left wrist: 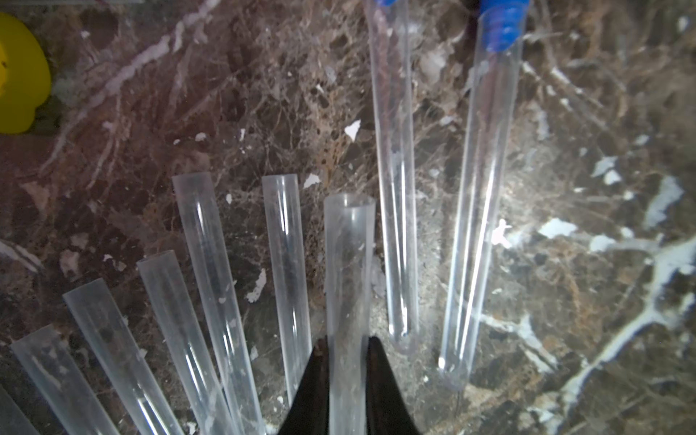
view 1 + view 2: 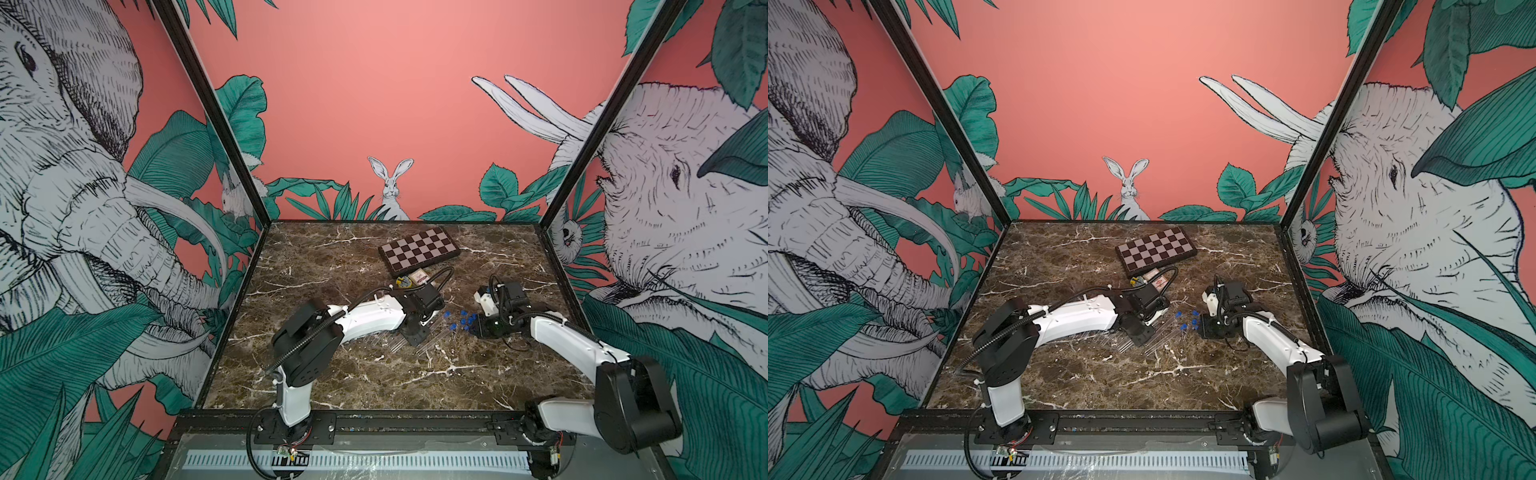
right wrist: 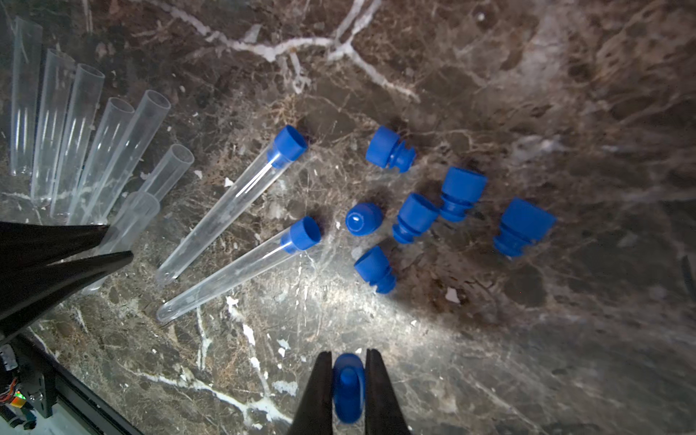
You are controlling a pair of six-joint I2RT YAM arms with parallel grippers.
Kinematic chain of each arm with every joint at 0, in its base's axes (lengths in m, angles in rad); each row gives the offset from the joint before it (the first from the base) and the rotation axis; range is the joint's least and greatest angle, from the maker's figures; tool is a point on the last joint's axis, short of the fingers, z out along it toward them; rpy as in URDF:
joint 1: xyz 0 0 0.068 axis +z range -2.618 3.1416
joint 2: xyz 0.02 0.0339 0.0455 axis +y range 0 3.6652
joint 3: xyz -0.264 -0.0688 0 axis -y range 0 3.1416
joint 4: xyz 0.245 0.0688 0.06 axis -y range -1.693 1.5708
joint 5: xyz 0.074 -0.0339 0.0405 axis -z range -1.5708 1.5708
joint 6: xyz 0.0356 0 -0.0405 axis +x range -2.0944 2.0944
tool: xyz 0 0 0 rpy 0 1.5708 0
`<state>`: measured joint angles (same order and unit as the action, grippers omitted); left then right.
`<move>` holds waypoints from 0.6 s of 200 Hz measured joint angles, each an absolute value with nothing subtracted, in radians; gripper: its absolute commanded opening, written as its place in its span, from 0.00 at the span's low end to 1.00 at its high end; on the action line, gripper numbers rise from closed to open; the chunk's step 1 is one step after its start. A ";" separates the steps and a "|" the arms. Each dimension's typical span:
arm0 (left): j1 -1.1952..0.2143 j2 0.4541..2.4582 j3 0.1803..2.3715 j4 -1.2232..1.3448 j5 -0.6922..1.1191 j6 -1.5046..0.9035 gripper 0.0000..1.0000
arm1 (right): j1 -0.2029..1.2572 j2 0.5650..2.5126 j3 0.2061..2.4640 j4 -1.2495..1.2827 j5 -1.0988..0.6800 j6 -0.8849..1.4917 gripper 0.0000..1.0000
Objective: Remove stoppers from test tubes
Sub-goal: Place the test tube at the center of the board.
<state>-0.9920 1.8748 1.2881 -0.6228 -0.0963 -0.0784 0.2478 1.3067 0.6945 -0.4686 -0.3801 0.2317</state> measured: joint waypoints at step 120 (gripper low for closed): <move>-0.992 1.947 1.322 -0.631 -0.159 -0.094 0.12 | 0.248 1.374 0.699 -0.458 -0.344 0.235 0.10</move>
<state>-0.9920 1.9469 1.3216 -0.6312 -0.1593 -0.0944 0.2478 1.3743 0.6987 -0.4576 -0.3439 0.2352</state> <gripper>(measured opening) 0.145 0.121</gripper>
